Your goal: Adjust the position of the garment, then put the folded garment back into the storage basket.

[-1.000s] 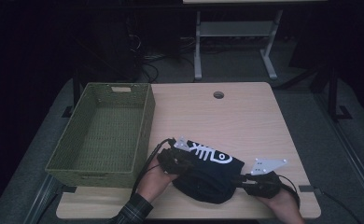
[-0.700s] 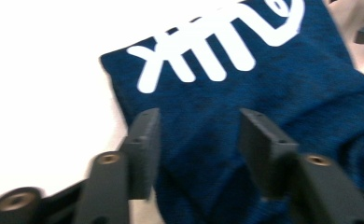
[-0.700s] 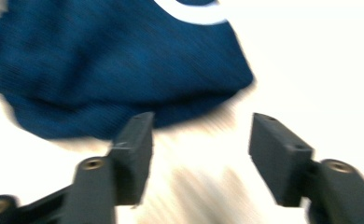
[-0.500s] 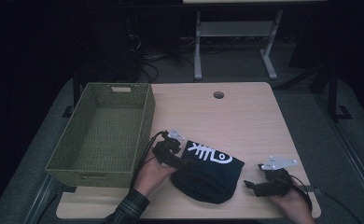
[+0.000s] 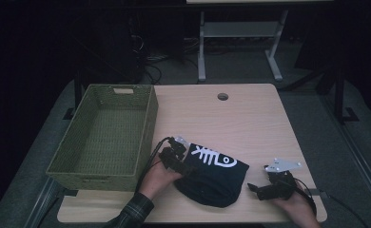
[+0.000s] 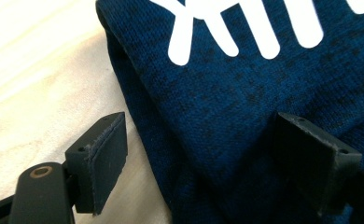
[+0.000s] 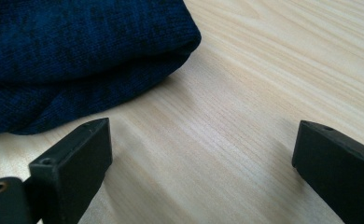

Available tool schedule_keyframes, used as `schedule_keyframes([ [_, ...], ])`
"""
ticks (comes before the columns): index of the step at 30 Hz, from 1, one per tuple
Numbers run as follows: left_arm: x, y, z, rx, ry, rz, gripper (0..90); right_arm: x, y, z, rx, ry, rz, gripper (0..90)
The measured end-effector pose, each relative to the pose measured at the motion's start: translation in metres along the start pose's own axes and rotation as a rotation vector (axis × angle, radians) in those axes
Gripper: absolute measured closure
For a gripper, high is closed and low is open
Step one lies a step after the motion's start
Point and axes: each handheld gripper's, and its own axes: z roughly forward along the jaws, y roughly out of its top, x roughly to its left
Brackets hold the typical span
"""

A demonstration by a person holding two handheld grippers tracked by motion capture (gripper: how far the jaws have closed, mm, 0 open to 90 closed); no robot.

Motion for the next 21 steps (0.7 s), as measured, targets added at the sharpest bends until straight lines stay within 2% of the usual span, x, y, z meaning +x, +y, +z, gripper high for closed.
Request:
schedule_keyframes([
  [3, -0.0002, -0.0005, 0.0018, -0.005, -0.002, -0.010, 18.3, 0.0000, 0.0000, 0.0000, 0.000, 0.000, 0.000, 4.3],
  [7, 0.0005, -0.0017, 0.0040, -0.005, -0.007, -0.005, 18.3, 0.0000, 0.0000, 0.0000, 0.000, 0.000, 0.000, 4.3],
  [8, 0.0010, -0.0017, 0.0035, 0.003, -0.005, 0.010, 18.4, 0.0000, 0.0000, 0.0000, 0.000, 0.000, 0.000, 4.3],
  [11, -0.0003, -0.0018, 0.0044, -0.009, -0.004, 0.003, 19.5, 0.0000, 0.0000, 0.0000, 0.000, 0.000, 0.000, 4.3],
  [13, -0.0008, -0.0020, 0.0033, -0.005, -0.025, 0.019, 25.3, 0.0000, 0.0001, 0.0002, 0.000, -0.001, 0.001, 4.2],
  [15, -0.0011, -0.0019, 0.0028, -0.003, -0.038, 0.017, 32.9, 0.0000, 0.0001, 0.0003, 0.000, -0.001, 0.001, 4.2],
  [16, -0.0013, -0.0018, 0.0026, -0.004, -0.058, 0.015, 32.9, 0.0000, 0.0001, 0.0003, 0.000, -0.001, 0.001, 4.2],
  [17, -0.0016, -0.0021, 0.0028, -0.008, -0.072, 0.012, 40.7, 0.0000, 0.0001, 0.0003, 0.000, -0.001, 0.001, 4.2],
  [21, -0.0012, -0.0027, 0.0035, -0.014, -0.102, 0.012, 48.6, 0.0000, 0.0001, 0.0002, 0.000, -0.001, 0.001, 4.2],
])
